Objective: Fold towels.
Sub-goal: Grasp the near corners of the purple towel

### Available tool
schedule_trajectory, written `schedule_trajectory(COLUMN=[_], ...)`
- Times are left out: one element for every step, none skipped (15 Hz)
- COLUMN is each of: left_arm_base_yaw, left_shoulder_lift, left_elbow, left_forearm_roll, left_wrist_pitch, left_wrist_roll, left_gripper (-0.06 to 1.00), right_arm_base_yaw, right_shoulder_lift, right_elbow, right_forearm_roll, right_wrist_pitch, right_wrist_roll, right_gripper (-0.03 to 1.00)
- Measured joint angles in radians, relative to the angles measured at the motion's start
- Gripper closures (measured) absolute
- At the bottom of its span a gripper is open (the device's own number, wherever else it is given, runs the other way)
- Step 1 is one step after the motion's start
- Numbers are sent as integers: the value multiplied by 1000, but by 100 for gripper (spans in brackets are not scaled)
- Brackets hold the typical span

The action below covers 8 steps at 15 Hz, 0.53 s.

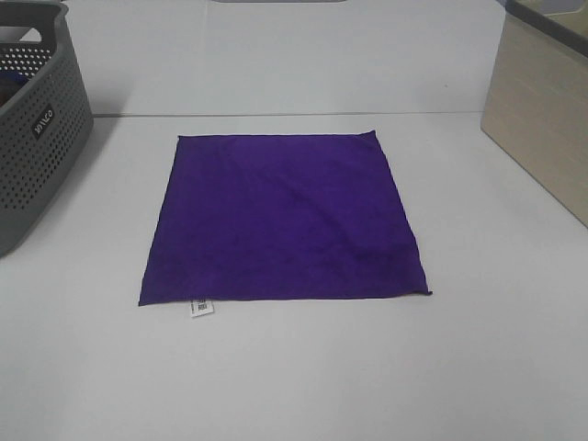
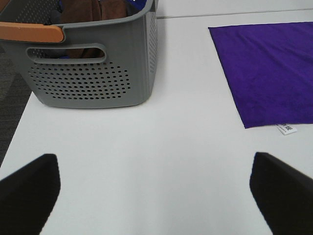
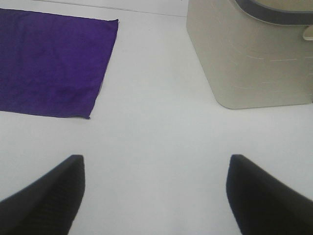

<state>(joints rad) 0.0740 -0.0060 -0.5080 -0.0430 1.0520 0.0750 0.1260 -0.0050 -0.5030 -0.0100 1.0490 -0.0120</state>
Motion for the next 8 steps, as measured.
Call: schedule_trajectory(left_arm_base_yaw=[0, 0, 0, 0, 0, 0, 0, 0], left_shoulder_lift=[0, 0, 0, 0, 0, 0, 0, 0], left_elbow=[0, 0, 0, 0, 0, 0, 0, 0], left_forearm_roll=[0, 0, 0, 0, 0, 0, 0, 0], left_wrist_pitch=[0, 0, 0, 0, 0, 0, 0, 0], left_wrist_roll=[0, 0, 0, 0, 0, 0, 0, 0], left_gripper=[-3, -3, -3, -3, -3, -3, -3, -3], right_arm_base_yaw=[0, 0, 0, 0, 0, 0, 0, 0], right_shoulder_lift=[0, 0, 0, 0, 0, 0, 0, 0], right_elbow=[0, 0, 0, 0, 0, 0, 0, 0], right_forearm_roll=[0, 0, 0, 0, 1, 1, 1, 1], right_wrist_pitch=[0, 0, 0, 0, 0, 0, 0, 0], right_wrist_roll=[0, 0, 0, 0, 0, 0, 0, 0], right_gripper=[18, 18, 18, 18, 18, 18, 18, 18])
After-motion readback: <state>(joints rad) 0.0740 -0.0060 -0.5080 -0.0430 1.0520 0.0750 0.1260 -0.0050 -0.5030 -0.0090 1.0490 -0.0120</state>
